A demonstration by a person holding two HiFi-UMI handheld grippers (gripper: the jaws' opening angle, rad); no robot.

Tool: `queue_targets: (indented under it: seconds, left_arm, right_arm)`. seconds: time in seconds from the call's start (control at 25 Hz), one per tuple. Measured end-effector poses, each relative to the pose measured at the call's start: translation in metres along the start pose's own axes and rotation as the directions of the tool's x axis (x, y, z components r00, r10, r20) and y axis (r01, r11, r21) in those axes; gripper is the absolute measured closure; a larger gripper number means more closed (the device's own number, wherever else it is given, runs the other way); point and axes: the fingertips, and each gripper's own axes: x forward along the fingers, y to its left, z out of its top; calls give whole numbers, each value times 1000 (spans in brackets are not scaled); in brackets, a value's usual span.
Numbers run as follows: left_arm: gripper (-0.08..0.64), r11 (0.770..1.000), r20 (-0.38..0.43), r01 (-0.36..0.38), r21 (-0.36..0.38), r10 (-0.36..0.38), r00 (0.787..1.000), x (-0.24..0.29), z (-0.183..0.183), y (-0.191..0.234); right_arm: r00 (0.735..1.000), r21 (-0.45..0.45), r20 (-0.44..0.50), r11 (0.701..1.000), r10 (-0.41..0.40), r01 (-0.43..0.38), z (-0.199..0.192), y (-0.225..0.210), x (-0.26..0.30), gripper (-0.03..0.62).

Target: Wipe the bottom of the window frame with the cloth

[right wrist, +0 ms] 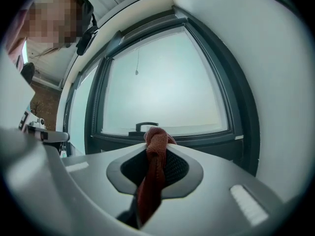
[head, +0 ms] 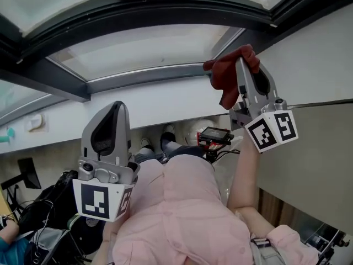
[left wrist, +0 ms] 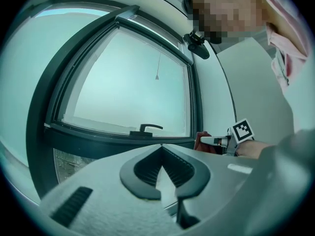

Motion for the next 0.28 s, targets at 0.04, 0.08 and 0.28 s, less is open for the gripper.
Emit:
queue_targets:
  seconds: [0.04,0.08,0.28]
  left_arm:
    - [560,1000,-2,0,1,0,1000,-4,2,4]
    - [560,1000,-4,-1,3,1,1000,-11,4,8]
    - [560,1000,-14,-13,13,13,1000,-56,10,30]
  right_arm:
    - [1000,7,-4,1000,10,-10,0,10,-1,533]
    - [1000,12,-6,1000,21,-21,0,23,-2,532]
    - [997,16,-18,997,73,-73,0,93,-12,532]
